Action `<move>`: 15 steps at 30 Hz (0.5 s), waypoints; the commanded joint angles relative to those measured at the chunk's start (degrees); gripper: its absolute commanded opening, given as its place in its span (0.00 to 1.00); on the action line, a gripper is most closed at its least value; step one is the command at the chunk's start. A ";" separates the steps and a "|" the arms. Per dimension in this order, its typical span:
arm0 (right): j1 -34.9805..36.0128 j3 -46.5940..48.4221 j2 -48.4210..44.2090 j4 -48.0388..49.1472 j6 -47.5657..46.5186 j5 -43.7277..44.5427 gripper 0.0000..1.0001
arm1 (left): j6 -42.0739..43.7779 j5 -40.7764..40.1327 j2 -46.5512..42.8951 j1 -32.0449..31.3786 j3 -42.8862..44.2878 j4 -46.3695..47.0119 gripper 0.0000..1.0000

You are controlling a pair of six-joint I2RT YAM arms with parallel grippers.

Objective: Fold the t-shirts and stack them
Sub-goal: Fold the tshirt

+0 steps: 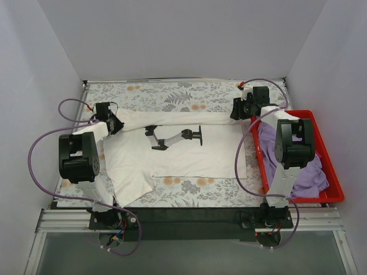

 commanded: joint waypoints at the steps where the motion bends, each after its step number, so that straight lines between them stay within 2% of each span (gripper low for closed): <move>1: -0.80 -0.36 -7.01 -1.16 0.46 0.90 0.48 | -0.17 0.42 -5.85 0.43 2.32 -2.80 0.19; 2: -0.72 -0.45 -7.72 -1.50 0.64 1.07 0.50 | -0.17 0.59 -6.65 0.43 2.58 -3.16 0.24; 3: -0.54 -0.62 -8.51 -1.94 0.90 1.25 0.55 | -0.26 0.59 -7.27 0.43 3.02 -3.86 0.38; 5: -0.19 -1.15 -10.70 -2.21 2.04 2.04 0.59 | -0.61 0.07 -9.37 0.43 3.55 -6.39 0.51; 6: -0.01 -1.76 -11.32 -2.30 2.57 2.39 0.62 | -0.78 -0.20 -9.90 0.43 3.98 -7.28 0.62; 7: 0.07 -2.12 -11.94 -2.47 3.10 2.39 0.63 | -0.87 -0.72 -10.60 0.43 4.16 -7.81 0.66; 9: 0.34 -2.82 -13.69 -2.82 5.12 3.79 0.64 | -0.44 -1.25 -11.57 0.00 5.38 -9.31 0.71; 11: 0.43 -3.79 -15.36 -3.62 9.67 4.06 0.63 | 1.49 -3.35 -11.14 -0.79 7.06 -10.36 0.72; 15: 1.83 -6.86 -18.53 -5.28 11.98 2.48 0.64 | 5.89 -6.17 -5.27 -4.57 13.47 -11.07 0.69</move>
